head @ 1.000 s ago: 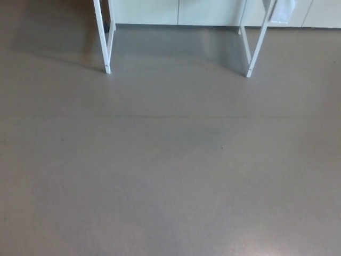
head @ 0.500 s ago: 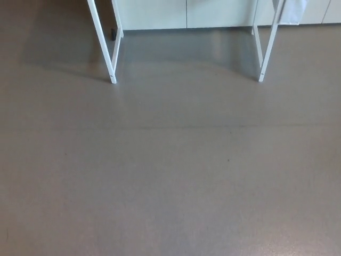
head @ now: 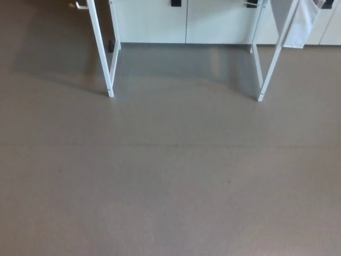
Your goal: The robot walks towards a desk on which a file tray is kept in the middle and a toilet paper roll is kept on its right. The robot uses its right hand to hook on finger in the gap of the roll and grabs it, lifts it and places it on the tray.
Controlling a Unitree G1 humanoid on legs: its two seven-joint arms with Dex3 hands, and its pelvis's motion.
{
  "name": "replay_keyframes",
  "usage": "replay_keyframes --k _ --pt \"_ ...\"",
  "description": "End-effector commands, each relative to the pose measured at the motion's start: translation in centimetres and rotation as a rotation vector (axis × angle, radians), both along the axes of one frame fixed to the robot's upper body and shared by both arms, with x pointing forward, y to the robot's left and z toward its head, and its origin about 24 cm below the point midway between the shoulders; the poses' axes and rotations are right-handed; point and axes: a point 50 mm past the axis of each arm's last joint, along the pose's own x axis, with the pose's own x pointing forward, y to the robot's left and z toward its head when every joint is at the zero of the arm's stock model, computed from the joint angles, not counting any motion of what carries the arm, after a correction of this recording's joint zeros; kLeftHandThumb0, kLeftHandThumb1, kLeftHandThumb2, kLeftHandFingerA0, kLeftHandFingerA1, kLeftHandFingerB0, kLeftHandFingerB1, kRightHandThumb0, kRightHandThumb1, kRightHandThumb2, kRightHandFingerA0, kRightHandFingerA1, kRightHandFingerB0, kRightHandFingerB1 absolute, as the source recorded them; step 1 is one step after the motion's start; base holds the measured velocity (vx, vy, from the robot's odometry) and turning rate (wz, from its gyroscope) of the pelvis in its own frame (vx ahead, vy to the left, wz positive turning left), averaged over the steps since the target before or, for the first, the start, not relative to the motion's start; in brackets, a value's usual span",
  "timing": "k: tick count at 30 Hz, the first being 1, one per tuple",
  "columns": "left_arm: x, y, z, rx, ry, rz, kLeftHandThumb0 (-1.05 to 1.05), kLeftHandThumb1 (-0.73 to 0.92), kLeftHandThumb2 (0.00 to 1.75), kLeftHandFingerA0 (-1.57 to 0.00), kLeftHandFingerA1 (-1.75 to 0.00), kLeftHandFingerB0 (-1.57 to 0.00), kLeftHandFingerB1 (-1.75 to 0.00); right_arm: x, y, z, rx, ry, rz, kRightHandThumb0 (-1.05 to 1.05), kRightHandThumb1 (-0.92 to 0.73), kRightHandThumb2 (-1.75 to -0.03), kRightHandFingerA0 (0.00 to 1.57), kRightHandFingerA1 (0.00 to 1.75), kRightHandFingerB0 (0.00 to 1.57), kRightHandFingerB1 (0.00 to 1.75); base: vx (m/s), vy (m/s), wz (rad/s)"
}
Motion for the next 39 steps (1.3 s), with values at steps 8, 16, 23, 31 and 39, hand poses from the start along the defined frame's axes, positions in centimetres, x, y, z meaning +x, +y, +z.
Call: replay_keyframes --k 8,16,23,31,39 --pt "0.18 0.41 0.46 0.025 -0.022 0.000 -0.76 0.65 0.96 -0.32 -0.54 -0.21 -0.46 0.02 -0.49 0.13 -0.028 0.021 -0.014 -0.70 -0.60 -0.58 0.14 0.33 0.02 0.29 0.19 -0.113 0.10" --pt "0.15 0.33 0.53 0.023 -0.026 -0.022 -0.75 0.67 0.97 -0.30 -0.55 -0.18 -0.46 0.07 -0.59 0.15 -0.030 0.011 -0.022 -0.71 -0.47 -0.80 0.11 0.45 0.04 0.29 0.14 -0.003 -0.07" --pt "0.00 0.36 0.58 0.039 -0.024 -0.038 -0.76 0.66 0.97 -0.34 -0.56 -0.19 -0.46 0.01 -0.49 0.14 -0.031 -0.002 0.004 -0.69 -0.46 -0.83 0.01 0.41 0.00 0.22 0.23 0.152 -0.06" --pt "0.15 0.42 0.57 0.031 -0.038 -0.024 -0.76 0.66 0.97 -0.32 -0.57 -0.20 -0.47 -0.05 -0.49 0.12 0.035 -0.029 -0.026 -0.75 -0.46 -0.79 0.08 0.23 0.07 0.15 0.13 -0.040 0.06" --pt "0.32 0.40 0.59 0.038 -0.018 -0.026 -0.76 0.67 0.97 -0.31 -0.54 -0.19 -0.46 0.12 -0.52 0.26 0.020 0.003 -0.004 -0.68 -0.45 -0.82 0.06 0.39 0.00 0.24 0.15 -0.090 -0.03"
